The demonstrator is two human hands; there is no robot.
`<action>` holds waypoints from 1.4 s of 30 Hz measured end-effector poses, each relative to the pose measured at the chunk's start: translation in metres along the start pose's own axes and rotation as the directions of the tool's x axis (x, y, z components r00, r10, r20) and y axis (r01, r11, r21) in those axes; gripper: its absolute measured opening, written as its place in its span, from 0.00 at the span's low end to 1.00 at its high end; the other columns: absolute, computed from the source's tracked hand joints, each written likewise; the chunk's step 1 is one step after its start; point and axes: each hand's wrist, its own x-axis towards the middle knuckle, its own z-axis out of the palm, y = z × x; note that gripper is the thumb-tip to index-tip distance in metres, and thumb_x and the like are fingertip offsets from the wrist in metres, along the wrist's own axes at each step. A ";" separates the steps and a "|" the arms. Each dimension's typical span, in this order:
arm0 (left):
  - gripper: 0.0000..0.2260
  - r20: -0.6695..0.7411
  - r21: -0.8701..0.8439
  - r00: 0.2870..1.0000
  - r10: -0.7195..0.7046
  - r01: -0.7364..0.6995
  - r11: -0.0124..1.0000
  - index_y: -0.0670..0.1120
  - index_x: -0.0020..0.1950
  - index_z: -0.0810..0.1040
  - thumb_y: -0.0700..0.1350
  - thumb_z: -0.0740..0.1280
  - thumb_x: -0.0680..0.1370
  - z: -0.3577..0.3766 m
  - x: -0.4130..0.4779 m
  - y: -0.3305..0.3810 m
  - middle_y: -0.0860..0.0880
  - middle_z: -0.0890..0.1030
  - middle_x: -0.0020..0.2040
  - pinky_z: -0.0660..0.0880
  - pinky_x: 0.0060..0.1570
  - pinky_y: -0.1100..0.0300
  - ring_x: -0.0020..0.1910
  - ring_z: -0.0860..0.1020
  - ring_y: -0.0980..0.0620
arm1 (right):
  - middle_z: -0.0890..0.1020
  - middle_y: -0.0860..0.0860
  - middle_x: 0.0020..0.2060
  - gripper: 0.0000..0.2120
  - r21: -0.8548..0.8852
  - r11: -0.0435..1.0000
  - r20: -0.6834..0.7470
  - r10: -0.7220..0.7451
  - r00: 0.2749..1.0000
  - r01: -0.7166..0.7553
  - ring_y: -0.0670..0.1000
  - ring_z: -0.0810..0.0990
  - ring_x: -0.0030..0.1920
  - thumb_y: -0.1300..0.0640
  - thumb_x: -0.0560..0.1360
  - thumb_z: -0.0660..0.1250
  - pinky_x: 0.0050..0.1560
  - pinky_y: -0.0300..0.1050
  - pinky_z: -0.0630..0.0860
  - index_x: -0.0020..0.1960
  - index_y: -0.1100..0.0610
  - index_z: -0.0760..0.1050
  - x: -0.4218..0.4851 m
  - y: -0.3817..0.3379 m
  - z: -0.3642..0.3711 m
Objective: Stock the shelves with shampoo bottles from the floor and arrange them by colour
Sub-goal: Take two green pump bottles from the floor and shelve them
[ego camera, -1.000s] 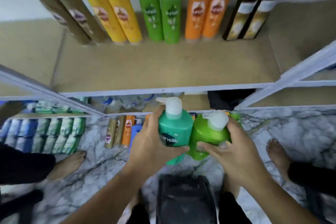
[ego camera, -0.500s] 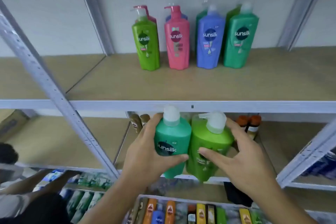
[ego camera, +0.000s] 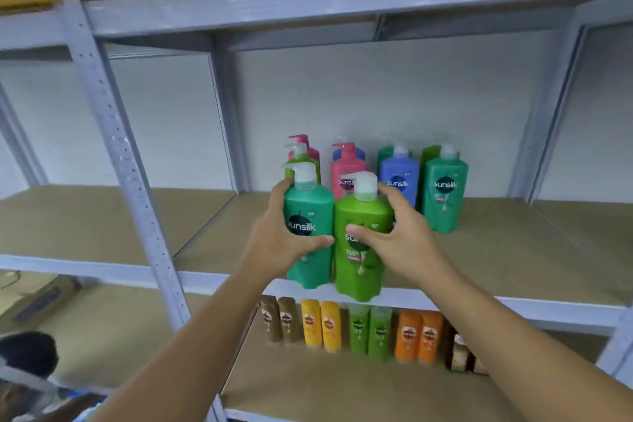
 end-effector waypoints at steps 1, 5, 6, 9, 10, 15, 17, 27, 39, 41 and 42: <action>0.49 0.003 -0.006 1.000 -0.008 0.008 1.000 0.63 0.74 0.58 0.53 0.85 0.61 0.001 0.008 -0.005 0.58 0.79 0.58 0.77 0.52 0.63 0.52 0.80 0.61 | 0.82 0.37 0.52 0.30 -0.007 1.000 0.005 0.004 1.000 -0.004 0.34 0.80 0.51 0.50 0.69 0.80 0.52 0.35 0.75 0.66 0.39 0.70 0.009 0.003 0.006; 0.49 0.017 -0.025 0.998 -0.058 0.059 0.998 0.63 0.74 0.58 0.52 0.84 0.61 0.009 0.035 -0.029 0.56 0.79 0.59 0.79 0.53 0.58 0.52 0.81 0.57 | 0.81 0.35 0.50 0.28 0.019 1.000 0.011 0.022 1.000 -0.023 0.30 0.79 0.47 0.55 0.70 0.79 0.45 0.25 0.72 0.63 0.38 0.69 0.039 0.016 0.029; 0.49 0.023 -0.037 0.997 -0.069 0.070 0.997 0.63 0.74 0.58 0.51 0.84 0.61 0.011 0.038 -0.035 0.56 0.80 0.59 0.79 0.50 0.61 0.52 0.81 0.58 | 0.81 0.36 0.51 0.28 0.028 0.999 0.005 0.027 1.000 -0.027 0.30 0.79 0.48 0.55 0.70 0.79 0.47 0.27 0.73 0.62 0.37 0.69 0.044 0.020 0.034; 0.48 0.026 -0.112 0.996 -0.082 0.085 0.990 0.64 0.73 0.58 0.50 0.84 0.63 0.016 0.046 -0.054 0.58 0.80 0.59 0.77 0.44 0.69 0.52 0.81 0.62 | 0.80 0.38 0.57 0.31 0.032 0.999 0.019 0.033 0.999 -0.034 0.34 0.79 0.53 0.52 0.71 0.79 0.55 0.37 0.77 0.67 0.37 0.68 0.057 0.034 0.042; 0.48 0.030 -0.145 0.996 -0.082 0.085 0.986 0.65 0.73 0.58 0.49 0.84 0.63 0.018 0.048 -0.060 0.60 0.80 0.59 0.79 0.47 0.67 0.52 0.81 0.63 | 0.79 0.37 0.59 0.33 0.042 0.998 0.030 0.040 0.999 -0.041 0.35 0.79 0.56 0.51 0.71 0.79 0.57 0.38 0.76 0.69 0.36 0.66 0.059 0.039 0.042; 0.49 0.078 -0.217 0.991 -0.106 0.121 0.969 0.64 0.72 0.58 0.48 0.85 0.62 0.034 0.043 -0.093 0.62 0.81 0.60 0.80 0.58 0.51 0.58 0.82 0.59 | 0.77 0.32 0.59 0.44 0.108 0.987 0.122 0.107 0.987 -0.120 0.34 0.79 0.58 0.58 0.70 0.80 0.59 0.37 0.77 0.73 0.36 0.58 0.048 0.073 0.048; 0.49 0.129 -0.183 0.981 -0.146 0.169 0.969 0.60 0.72 0.59 0.48 0.86 0.60 0.041 0.037 -0.107 0.63 0.80 0.59 0.80 0.59 0.53 0.57 0.82 0.60 | 0.81 0.35 0.56 0.37 0.122 0.976 0.137 0.161 0.977 -0.178 0.36 0.81 0.56 0.57 0.69 0.81 0.62 0.46 0.78 0.67 0.36 0.64 0.045 0.087 0.051; 0.42 0.110 0.025 0.947 -0.302 0.301 0.953 0.54 0.66 0.63 0.56 0.84 0.60 0.052 0.061 -0.131 0.57 0.79 0.58 0.77 0.56 0.56 0.56 0.79 0.54 | 0.83 0.40 0.57 0.35 0.164 0.958 0.160 0.211 0.964 -0.237 0.42 0.82 0.57 0.56 0.68 0.81 0.62 0.53 0.79 0.64 0.35 0.66 0.058 0.119 0.076; 0.39 -0.010 0.099 0.945 -0.327 0.326 0.940 0.50 0.68 0.66 0.55 0.83 0.63 0.065 0.074 -0.144 0.52 0.78 0.60 0.72 0.52 0.57 0.58 0.77 0.49 | 0.78 0.38 0.60 0.42 0.058 0.973 0.013 0.223 0.975 -0.223 0.37 0.77 0.59 0.59 0.67 0.81 0.63 0.40 0.72 0.72 0.42 0.61 0.072 0.141 0.094; 0.40 -0.019 0.102 0.948 -0.319 0.319 0.942 0.51 0.70 0.67 0.55 0.83 0.64 0.066 0.074 -0.146 0.52 0.77 0.62 0.73 0.54 0.57 0.60 0.77 0.49 | 0.78 0.39 0.60 0.42 0.046 0.975 -0.014 0.218 0.976 -0.217 0.39 0.77 0.59 0.59 0.68 0.80 0.60 0.37 0.71 0.73 0.44 0.62 0.072 0.143 0.095; 0.41 -0.020 0.099 0.948 -0.317 0.317 0.943 0.51 0.71 0.66 0.55 0.82 0.64 0.066 0.074 -0.146 0.53 0.77 0.62 0.73 0.54 0.57 0.60 0.77 0.50 | 0.78 0.40 0.60 0.42 0.041 0.975 -0.032 0.220 0.975 -0.218 0.40 0.77 0.59 0.59 0.68 0.80 0.60 0.37 0.71 0.74 0.45 0.62 0.073 0.144 0.095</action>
